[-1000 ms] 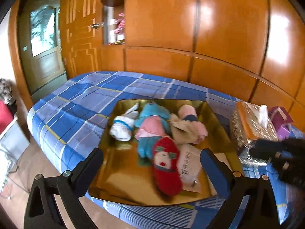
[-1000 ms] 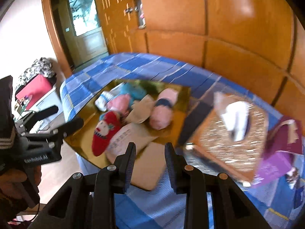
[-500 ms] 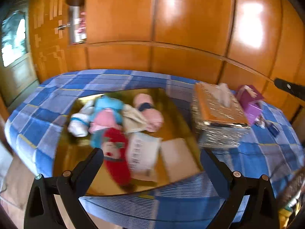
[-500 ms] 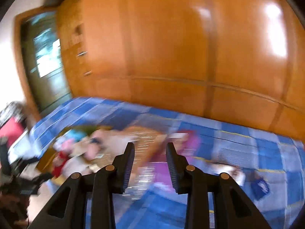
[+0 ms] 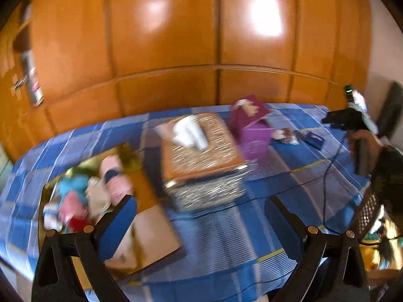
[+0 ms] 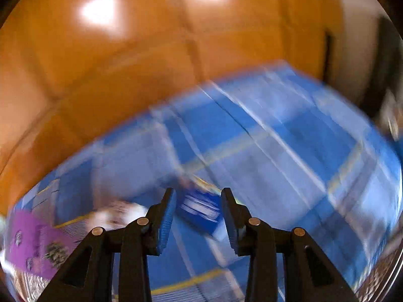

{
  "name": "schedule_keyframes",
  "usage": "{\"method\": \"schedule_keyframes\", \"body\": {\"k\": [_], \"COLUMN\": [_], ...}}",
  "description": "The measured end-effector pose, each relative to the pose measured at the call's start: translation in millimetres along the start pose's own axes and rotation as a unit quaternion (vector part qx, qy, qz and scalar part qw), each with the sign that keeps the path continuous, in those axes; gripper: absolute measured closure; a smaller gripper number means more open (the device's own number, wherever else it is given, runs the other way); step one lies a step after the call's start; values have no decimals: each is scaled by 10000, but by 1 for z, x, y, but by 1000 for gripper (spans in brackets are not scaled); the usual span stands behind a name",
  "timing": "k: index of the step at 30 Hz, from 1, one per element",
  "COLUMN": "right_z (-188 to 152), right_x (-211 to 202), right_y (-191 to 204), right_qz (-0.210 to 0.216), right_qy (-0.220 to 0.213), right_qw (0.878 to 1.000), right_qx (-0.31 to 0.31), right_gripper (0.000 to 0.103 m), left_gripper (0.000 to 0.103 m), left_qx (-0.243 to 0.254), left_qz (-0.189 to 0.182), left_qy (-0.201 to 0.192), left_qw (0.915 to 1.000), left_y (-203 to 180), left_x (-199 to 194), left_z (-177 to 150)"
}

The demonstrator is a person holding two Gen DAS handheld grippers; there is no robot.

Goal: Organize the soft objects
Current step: 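Move the right tool to the blue Tempo pack while the left tool moves to the scrunchie, then grasp the white mesh cloth with brown scrunchie using the left tool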

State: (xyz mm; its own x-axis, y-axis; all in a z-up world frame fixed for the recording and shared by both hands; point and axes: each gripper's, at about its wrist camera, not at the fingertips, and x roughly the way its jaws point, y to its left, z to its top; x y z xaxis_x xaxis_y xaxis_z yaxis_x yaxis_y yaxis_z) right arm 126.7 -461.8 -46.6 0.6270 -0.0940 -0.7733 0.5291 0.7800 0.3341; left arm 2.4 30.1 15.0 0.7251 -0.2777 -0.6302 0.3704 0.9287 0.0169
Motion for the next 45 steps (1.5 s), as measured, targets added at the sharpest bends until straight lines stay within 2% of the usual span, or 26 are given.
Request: {"method": "schedule_keyframes", "body": {"k": [1,3,4,7,10,15,25,29,37,40,42,43,45], "right_z": [3,5,5,0,-1,-4,-3,-3,-3,-3,-4,-4,-5], "right_x": [-1,-9,-9,-2,-3,-3,2,2,6,7,9,9,11], "right_y": [-13,-33,-42,-61,-66,-64,-68,-66,-66,-65,-64,-64,-65], "right_qz": [256,271,251,572,713,906,1343,1470,1721,1797,1839,1854,1857], "right_qy": [-39,-264,-237,54,104,207,303,338,448,496,533,551,577], "right_qw": [9989,9961,9944,9862,9820,9779,9691,9672,9613,9599,9589,9584,9576], "right_qx": [395,803,1004,1553,1744,1874,2047,2041,2103,2096,2094,2098,2125], "right_gripper": [65,65,65,65,65,65,64,63,63,63,63,63,63], "left_gripper": [1,1,1,1,1,2,3,3,3,3,4,8,23], "left_qx": [169,425,566,990,1318,1570,2268,2247,2484,2456,2453,2360,1830], "left_qz": [-100,-251,-308,-413,-565,-734,-492,-433,-192,-211,-95,-153,-525], "left_qy": [-2,23,42,53,91,334,581,900,1009,1066,1140,1253,1436], "left_qw": [9998,9988,9979,9942,9896,9843,9710,9693,9632,9633,9627,9635,9712], "left_y": [-13,-33,-44,-80,-111,-147,-216,-229,-250,-254,-256,-255,-247], "left_x": [3,12,18,32,51,89,173,215,287,307,323,329,334], "left_z": [6,16,22,35,48,64,89,98,120,123,122,122,125]}}
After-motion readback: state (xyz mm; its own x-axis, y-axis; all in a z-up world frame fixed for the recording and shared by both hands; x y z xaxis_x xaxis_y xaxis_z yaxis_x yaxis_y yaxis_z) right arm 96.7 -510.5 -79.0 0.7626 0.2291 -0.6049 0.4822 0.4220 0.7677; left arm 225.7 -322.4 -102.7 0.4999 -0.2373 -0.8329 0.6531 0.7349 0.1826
